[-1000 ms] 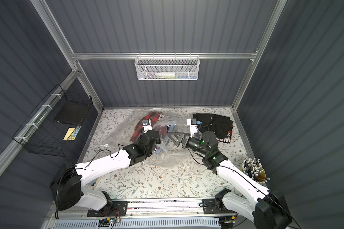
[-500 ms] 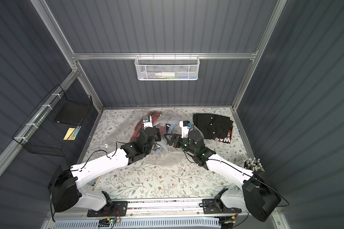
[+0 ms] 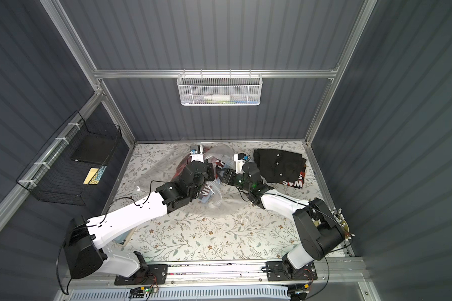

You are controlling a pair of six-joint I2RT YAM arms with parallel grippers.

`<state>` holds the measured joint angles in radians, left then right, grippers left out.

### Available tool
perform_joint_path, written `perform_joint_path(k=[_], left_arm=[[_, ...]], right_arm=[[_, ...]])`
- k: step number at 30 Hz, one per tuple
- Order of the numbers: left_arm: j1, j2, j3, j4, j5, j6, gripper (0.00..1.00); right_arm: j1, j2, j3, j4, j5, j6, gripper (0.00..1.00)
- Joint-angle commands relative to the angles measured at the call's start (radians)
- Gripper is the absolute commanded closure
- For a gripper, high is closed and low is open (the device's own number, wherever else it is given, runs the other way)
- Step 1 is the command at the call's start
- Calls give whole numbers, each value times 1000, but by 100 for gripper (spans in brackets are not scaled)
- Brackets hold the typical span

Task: Take the shirt out of the vacuum bag
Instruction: Adjust the vacuum bag at the center of the board, then take out the shirt from the vacuum bag.

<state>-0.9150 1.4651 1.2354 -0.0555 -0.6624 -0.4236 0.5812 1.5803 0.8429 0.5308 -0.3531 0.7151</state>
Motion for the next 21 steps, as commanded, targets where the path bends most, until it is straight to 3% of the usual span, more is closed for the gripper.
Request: perform_joint_path(k=[1,8,11,21], left_arm=[[-52,34,87,4,-57,90,100],[-84,46,94,23,-98,124,100],[-84,47,87,19,-104,124,100],[-84,47,66,0,-123,112,100]], right_arm=[[1,48,24,33,-24,19,38],[17,74,45,-26,44,-17,44],[41,34,20,-64,144,-62,45],[129,-279,-272,-40,413,-59,41]])
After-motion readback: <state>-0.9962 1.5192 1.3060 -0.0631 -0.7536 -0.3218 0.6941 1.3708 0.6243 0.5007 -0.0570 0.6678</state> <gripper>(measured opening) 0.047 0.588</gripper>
